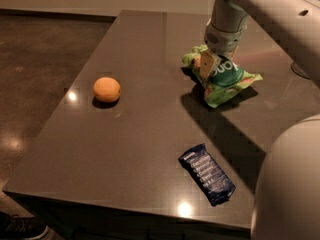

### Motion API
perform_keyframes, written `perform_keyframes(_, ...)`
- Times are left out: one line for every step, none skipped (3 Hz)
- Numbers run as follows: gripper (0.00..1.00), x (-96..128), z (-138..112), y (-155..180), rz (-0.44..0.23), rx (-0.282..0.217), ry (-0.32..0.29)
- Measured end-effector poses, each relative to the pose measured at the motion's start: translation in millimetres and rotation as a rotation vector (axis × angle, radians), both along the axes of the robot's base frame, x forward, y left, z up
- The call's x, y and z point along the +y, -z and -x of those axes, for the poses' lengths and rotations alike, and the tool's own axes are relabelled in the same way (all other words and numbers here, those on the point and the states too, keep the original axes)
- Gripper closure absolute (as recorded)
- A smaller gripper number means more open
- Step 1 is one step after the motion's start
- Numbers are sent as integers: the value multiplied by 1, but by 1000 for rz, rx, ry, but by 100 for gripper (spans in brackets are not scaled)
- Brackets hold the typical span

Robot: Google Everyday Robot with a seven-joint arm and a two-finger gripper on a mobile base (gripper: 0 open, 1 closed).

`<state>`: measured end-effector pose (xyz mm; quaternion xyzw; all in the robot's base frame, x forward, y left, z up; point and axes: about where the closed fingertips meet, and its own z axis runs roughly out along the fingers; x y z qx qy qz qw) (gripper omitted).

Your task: Move green rice chip bag near rxbar blueberry

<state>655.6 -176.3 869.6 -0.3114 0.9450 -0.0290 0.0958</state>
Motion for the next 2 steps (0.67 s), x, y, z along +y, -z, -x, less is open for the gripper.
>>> perform_keyframes(88, 14, 9, -16, -28, -26, -57)
perform_keyframes(100, 33, 25, -29, -49, -40, -145)
